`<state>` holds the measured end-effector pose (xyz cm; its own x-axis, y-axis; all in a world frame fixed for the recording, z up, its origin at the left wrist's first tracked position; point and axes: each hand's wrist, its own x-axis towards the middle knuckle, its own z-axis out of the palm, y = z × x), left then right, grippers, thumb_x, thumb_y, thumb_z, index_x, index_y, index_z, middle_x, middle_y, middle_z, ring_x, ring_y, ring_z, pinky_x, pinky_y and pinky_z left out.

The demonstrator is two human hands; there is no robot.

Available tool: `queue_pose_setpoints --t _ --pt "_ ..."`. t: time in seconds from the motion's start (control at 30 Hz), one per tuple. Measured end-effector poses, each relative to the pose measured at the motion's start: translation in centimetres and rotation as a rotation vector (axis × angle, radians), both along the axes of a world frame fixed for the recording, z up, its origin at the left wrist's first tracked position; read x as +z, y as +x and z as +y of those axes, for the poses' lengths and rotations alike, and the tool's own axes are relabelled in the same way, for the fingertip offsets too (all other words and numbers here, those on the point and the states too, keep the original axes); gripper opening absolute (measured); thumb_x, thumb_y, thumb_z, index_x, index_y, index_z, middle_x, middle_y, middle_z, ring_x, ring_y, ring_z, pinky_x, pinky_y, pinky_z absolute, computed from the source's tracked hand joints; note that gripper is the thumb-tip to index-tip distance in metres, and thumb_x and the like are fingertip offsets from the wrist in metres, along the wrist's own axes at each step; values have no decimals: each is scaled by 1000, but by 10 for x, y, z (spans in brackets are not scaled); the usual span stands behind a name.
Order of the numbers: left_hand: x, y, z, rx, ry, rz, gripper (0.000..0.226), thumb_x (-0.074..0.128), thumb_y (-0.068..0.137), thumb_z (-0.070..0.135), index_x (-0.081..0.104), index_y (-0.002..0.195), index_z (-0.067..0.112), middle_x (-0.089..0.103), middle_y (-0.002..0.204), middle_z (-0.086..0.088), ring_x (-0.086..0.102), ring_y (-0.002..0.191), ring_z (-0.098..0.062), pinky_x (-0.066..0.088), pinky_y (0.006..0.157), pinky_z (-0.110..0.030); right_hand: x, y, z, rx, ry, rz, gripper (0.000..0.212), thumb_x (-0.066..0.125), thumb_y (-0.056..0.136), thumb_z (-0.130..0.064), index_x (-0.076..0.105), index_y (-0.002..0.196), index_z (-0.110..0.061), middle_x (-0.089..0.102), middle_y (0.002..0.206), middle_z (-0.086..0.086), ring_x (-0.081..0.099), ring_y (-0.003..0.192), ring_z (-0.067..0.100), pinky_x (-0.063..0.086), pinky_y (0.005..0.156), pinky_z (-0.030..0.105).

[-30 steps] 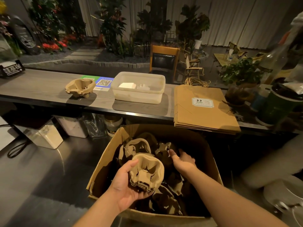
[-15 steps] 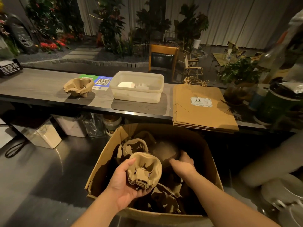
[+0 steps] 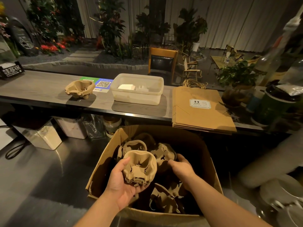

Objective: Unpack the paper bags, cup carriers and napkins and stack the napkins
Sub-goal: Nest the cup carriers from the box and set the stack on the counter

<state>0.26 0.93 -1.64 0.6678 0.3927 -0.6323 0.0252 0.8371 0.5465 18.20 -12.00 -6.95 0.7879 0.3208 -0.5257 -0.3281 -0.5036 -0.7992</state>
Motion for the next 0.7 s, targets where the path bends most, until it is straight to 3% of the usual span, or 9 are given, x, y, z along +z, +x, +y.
queue_pose_setpoints --t 0.17,0.3,0.43,0.57,0.7 --pt "0 -1 -1 3 17 -7 58 68 76 44 65 126 15 75 108 -27 64 115 -50 51 97 -59 4 -7 0 -7 113 18 72 73 88 -11 42 150 -28 46 151 6 52 133 28 51 107 44" --pt "2 -2 -1 6 25 16 59 69 75 44 65 127 16 72 116 -29 63 116 -51 50 101 -61 7 -12 -1 41 247 12 42 76 80 -10 68 106 -42 60 132 0 58 123 26 52 103 53" --pt "0 -2 0 5 29 11 55 68 78 44 66 126 16 72 118 -28 63 116 -50 47 106 -63 11 -15 -6 -6 284 -66 37 75 80 -14 69 108 -38 68 122 -2 59 123 24 50 105 56" --pt "1 -3 -1 -21 62 32 41 61 93 42 67 122 14 76 103 -26 64 113 -50 46 105 -62 18 -20 -18 -25 308 -148 38 76 79 -17 68 106 -42 74 114 -5 68 113 19 55 99 52" --pt "4 -4 -4 -61 119 69 50 66 83 45 68 123 15 76 107 -26 64 114 -50 54 91 -58 34 -32 -31 -37 319 -294 26 74 89 -12 70 105 -33 74 103 -12 69 102 7 58 96 43"
